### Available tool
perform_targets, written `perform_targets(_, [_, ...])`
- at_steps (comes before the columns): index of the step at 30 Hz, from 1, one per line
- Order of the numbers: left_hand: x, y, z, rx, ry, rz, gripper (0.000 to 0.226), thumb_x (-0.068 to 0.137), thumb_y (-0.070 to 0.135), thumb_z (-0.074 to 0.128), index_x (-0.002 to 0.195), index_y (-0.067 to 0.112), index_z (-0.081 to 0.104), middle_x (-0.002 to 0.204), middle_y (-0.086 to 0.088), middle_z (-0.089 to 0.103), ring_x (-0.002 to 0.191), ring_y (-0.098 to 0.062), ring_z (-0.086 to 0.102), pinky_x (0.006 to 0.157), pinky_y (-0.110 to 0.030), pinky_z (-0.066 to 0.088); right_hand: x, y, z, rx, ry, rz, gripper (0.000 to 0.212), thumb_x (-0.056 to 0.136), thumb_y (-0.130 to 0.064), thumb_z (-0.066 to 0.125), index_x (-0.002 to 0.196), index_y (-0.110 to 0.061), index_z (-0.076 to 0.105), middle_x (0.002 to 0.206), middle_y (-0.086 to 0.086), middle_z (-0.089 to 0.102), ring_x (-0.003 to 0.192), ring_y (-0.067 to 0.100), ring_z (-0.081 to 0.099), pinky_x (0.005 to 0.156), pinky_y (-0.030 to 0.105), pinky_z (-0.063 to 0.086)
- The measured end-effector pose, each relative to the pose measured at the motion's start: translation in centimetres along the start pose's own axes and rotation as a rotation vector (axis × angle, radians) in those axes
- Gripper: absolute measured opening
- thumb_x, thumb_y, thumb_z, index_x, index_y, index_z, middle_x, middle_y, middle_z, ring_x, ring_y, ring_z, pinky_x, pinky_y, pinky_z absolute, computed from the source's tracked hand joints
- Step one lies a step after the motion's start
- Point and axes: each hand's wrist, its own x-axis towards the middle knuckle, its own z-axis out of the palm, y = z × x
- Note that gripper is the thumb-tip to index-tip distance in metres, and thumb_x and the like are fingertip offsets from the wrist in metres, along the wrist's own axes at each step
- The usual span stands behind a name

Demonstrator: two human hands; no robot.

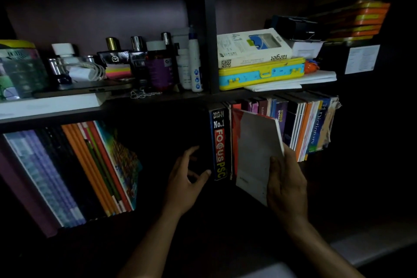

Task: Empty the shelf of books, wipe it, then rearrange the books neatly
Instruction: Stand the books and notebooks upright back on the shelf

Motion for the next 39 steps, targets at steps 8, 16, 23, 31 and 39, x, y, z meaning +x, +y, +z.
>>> perform_targets(8, [-0.1,0.0,0.1,-0.01,-0.01,-0.005,0.068,0.089,0.032,0.076,0.141,0.053,0.038,0.135,0.014,0.049,0.087,0.003,0.065,0.064,-0.018,0.055,-0.4,0.5,-0.2,-0.02,0.044,0.03,0.028,0.105,-0.018,0.046,0.133,-0.021,0.048,0.115,-0.007,0.057,0.095,0.004,0.057,0.076,0.002,0.042])
perform_targets(16, [-0.2,0.1,-0.1,-0.026,-0.018,0.002,0.067,0.089,0.033,0.075,0.137,0.059,0.036,0.136,0.014,0.049,0.088,0.002,0.065,0.062,-0.018,0.055,-0.8,0.8,0.1,-0.031,0.019,0.098,0.029,0.107,-0.029,0.04,0.134,-0.021,0.047,0.113,-0.005,0.058,0.094,0.016,0.063,0.068,0.033,0.054])
perform_targets(23, [-0.2,0.0,-0.1,-0.019,-0.025,-0.001,0.069,0.089,0.034,0.075,0.14,0.057,0.036,0.137,0.016,0.048,0.088,0.002,0.066,0.065,-0.023,0.058,-0.6,1.1,0.2,-0.049,0.007,0.111,0.033,0.107,-0.029,0.04,0.137,-0.017,0.047,0.12,0.003,0.061,0.1,0.019,0.064,0.075,0.04,0.059])
perform_targets(31, [-0.1,-0.1,0.1,0.003,-0.021,0.0,0.068,0.089,0.033,0.075,0.143,0.051,0.037,0.136,0.014,0.048,0.086,0.001,0.065,0.063,-0.021,0.057,1.8,-0.2,-0.3,-0.113,-0.042,0.121,0.031,0.106,-0.019,0.045,0.137,-0.017,0.047,0.115,0.004,0.065,0.094,0.023,0.064,0.067,0.024,0.045])
perform_targets(39, [0.0,-0.2,0.2,-0.016,-0.018,0.01,0.07,0.088,0.031,0.077,0.14,0.056,0.037,0.138,0.01,0.048,0.083,-0.001,0.067,0.064,-0.02,0.056,2.6,0.3,3.3,-0.129,-0.055,0.04,0.026,0.105,-0.026,0.044,0.13,-0.018,0.044,0.115,0.006,0.063,0.097,0.028,0.063,0.075,0.044,0.053])
